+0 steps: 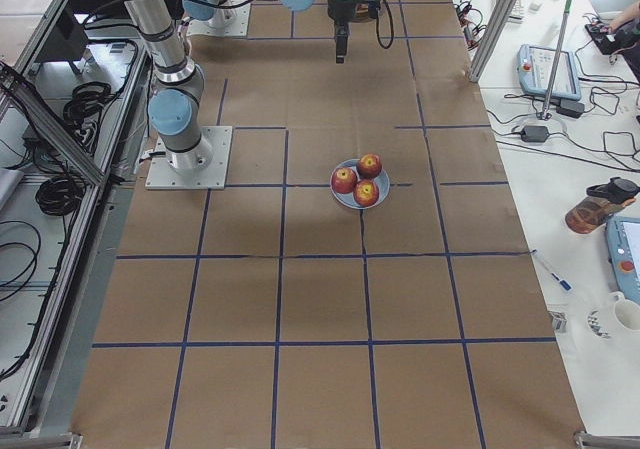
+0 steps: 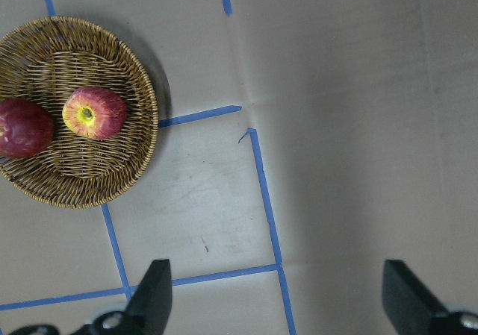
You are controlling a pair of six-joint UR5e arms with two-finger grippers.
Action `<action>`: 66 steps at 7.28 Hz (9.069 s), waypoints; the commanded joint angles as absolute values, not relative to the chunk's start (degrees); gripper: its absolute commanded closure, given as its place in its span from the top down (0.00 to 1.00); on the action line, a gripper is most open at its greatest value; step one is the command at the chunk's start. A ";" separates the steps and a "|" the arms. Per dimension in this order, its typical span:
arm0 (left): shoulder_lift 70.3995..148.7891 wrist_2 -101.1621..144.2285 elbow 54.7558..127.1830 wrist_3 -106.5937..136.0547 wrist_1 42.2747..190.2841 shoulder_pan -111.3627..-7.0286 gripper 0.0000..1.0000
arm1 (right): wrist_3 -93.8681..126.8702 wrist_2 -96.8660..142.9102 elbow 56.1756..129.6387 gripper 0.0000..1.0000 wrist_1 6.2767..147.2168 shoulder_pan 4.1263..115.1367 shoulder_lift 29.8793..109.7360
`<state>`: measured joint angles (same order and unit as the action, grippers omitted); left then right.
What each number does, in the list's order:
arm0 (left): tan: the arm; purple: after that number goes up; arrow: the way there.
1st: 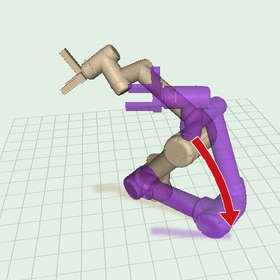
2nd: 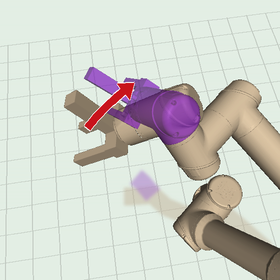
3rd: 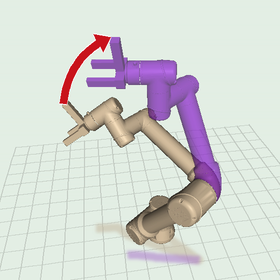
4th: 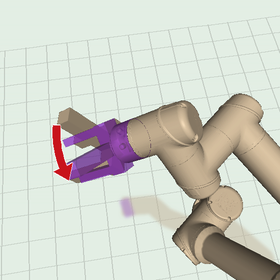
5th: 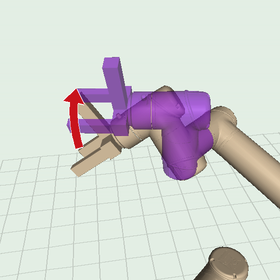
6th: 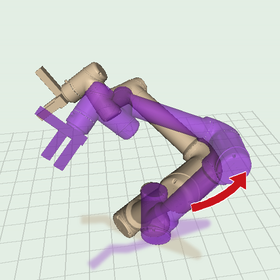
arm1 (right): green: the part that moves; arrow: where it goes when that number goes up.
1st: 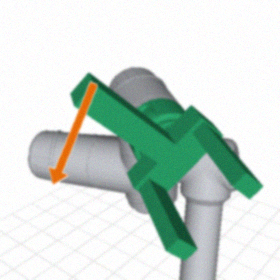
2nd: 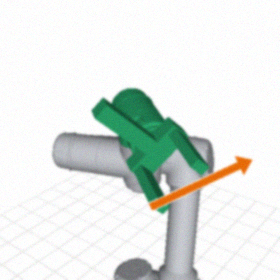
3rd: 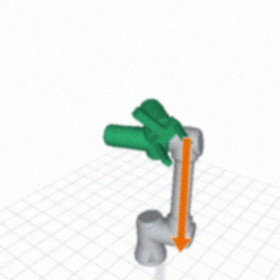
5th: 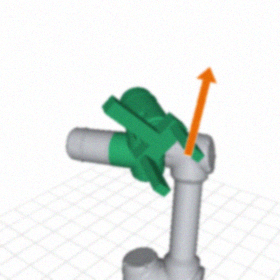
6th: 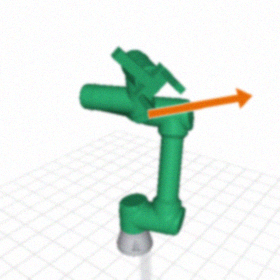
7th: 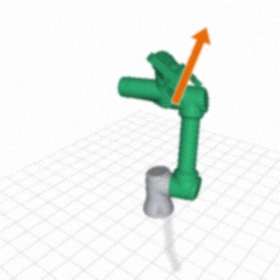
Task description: Transfer apple from basket to plate
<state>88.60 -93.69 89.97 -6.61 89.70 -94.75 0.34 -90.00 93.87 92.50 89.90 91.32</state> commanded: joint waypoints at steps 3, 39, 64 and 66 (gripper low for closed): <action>88.59 -93.69 90.09 -6.68 89.74 -94.75 0.99 | 0.44 -90.00 93.78 1.00 92.64 89.91 91.32; 113.65 -89.38 104.60 -43.69 53.09 -71.19 0.49 | 3.34 -90.70 91.23 1.00 96.68 91.50 85.43; 124.28 -90.26 92.72 15.47 49.57 -112.94 0.99 | 3.08 -90.97 90.71 1.00 97.03 91.58 85.17; 122.71 -90.00 91.68 15.12 50.70 -112.59 0.99 | 3.08 -90.70 90.70 1.00 97.29 91.58 84.99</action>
<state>123.82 -90.11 92.42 15.39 49.94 -112.85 3.13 -90.88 90.79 97.13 91.57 85.10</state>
